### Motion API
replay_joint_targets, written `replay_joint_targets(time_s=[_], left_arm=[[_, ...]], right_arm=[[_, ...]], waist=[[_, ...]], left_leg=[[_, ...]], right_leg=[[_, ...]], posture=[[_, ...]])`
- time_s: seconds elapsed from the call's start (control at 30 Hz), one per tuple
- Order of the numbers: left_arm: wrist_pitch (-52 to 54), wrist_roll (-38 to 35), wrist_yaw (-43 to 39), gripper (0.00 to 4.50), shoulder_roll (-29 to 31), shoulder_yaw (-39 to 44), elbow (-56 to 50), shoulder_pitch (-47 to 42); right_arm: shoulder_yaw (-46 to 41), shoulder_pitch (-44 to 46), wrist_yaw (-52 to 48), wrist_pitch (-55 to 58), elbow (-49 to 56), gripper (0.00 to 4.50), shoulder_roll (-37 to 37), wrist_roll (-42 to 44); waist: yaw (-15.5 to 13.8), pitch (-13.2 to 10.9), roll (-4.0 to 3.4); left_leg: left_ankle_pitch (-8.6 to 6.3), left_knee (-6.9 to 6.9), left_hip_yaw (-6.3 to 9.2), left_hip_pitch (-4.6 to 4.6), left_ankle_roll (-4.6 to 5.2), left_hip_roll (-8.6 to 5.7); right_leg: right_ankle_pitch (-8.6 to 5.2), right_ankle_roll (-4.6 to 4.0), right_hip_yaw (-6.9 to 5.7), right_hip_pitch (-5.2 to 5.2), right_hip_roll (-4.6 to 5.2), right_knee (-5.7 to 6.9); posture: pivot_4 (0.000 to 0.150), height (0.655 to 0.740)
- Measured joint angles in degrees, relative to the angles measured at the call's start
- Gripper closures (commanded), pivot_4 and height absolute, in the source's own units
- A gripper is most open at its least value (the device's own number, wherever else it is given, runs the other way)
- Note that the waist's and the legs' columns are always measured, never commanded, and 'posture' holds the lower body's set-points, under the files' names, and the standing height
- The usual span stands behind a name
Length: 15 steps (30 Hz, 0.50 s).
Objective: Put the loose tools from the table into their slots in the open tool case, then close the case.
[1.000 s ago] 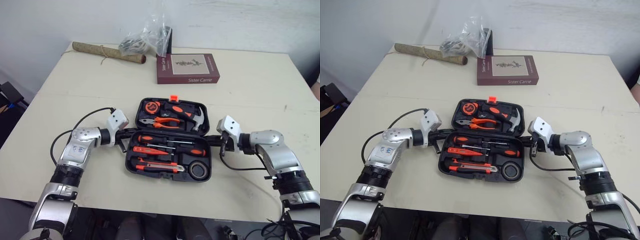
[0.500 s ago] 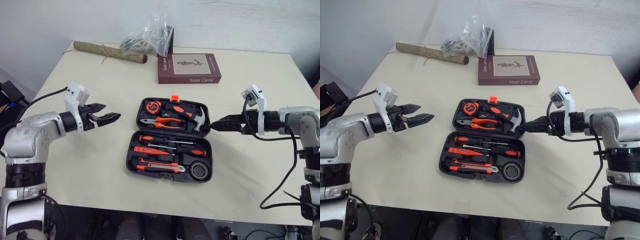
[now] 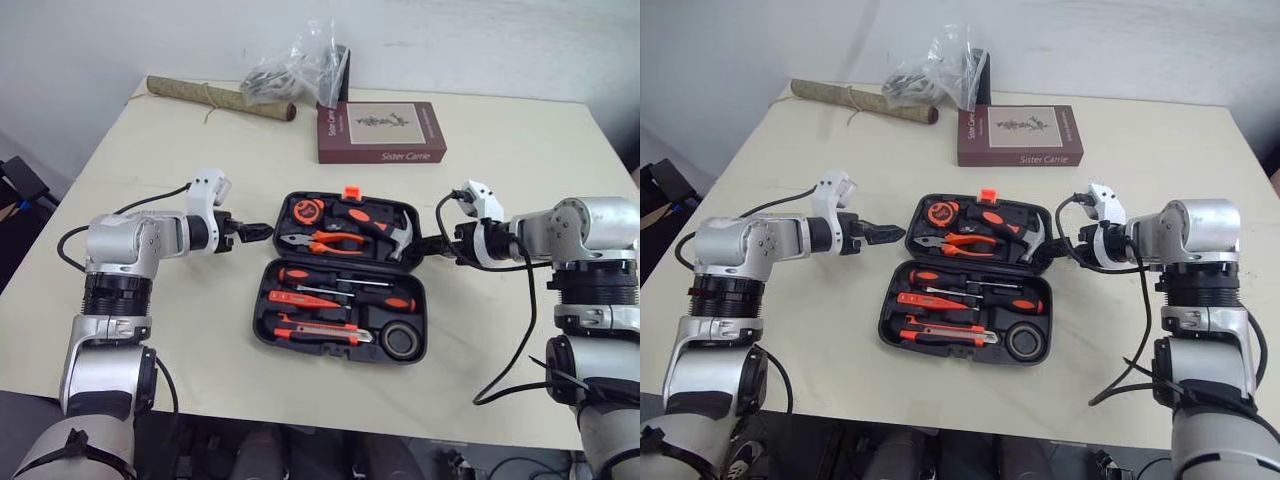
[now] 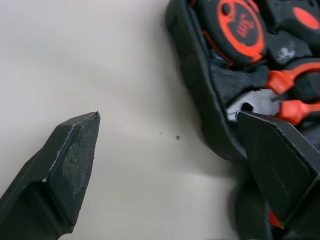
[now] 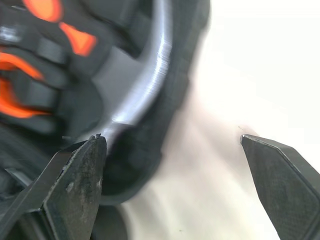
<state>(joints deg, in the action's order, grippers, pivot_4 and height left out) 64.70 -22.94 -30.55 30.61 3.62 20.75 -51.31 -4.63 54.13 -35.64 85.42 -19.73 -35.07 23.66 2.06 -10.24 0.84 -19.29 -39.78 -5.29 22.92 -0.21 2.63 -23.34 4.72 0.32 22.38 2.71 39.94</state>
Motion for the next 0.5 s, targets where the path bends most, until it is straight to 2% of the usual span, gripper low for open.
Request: replay_joint_targets(time_s=[0.23,0.3,0.33,0.43,0.47,0.5], left_arm=[[-3.4,1.3,0.4,0.07,-2.3,-0.2,5.6,-2.2],[-4.0,2.0,0.3,0.60,-2.5,-0.5,6.8,-3.1],[-4.2,2.2,0.3,0.73,-2.5,-0.6,7.0,-3.2],[-4.6,3.1,-0.4,2.17,-2.6,-1.6,7.6,-3.6],[-4.6,3.2,-0.7,2.44,-2.7,-1.9,7.6,-3.9],[-4.6,3.2,-1.1,2.90,-2.8,-2.1,7.7,-4.2]], right_arm=[[-0.1,1.2,1.5,-1.9,-2.1,0.00,1.7,-0.1],[-0.1,1.4,2.0,-1.9,-2.4,0.52,1.8,-0.2],[-0.1,1.4,2.2,-2.0,-2.6,0.69,1.8,-0.3],[-0.2,1.5,2.7,-1.7,-3.1,2.26,2.3,-0.3],[-0.2,1.6,2.7,-1.5,-3.1,2.58,2.6,-0.2],[-0.3,1.8,2.7,-1.2,-3.1,3.06,3.0,0.1]], waist=[[1.1,0.0,0.03],[1.1,0.0,0.06],[1.2,0.0,0.07],[1.2,0.0,0.07],[1.2,0.0,0.07],[1.2,0.1,0.07]], left_leg=[[0.01,-0.21,0.00,0.22,-0.01,0.02],[0.01,-0.22,0.01,0.22,-0.01,0.02],[0.01,-0.21,0.01,0.22,-0.01,0.02],[0.01,-0.19,0.02,0.22,-0.01,0.03],[0.01,-0.20,0.02,0.22,-0.01,0.03],[0.01,-0.21,0.02,0.22,-0.01,0.02]], right_leg=[[0.00,0.00,-0.01,0.12,-0.02,0.06],[0.00,0.00,-0.01,0.11,-0.02,0.07],[0.00,0.00,-0.01,0.11,-0.02,0.06],[0.00,0.00,-0.02,0.12,-0.03,0.09],[0.00,0.00,-0.02,0.12,-0.03,0.10],[0.00,0.00,-0.01,0.12,-0.03,0.10]], posture=[[0.150,0.7400],[0.150,0.7400],[0.150,0.7400],[0.150,0.7400],[0.150,0.7400],[0.150,0.7400]])
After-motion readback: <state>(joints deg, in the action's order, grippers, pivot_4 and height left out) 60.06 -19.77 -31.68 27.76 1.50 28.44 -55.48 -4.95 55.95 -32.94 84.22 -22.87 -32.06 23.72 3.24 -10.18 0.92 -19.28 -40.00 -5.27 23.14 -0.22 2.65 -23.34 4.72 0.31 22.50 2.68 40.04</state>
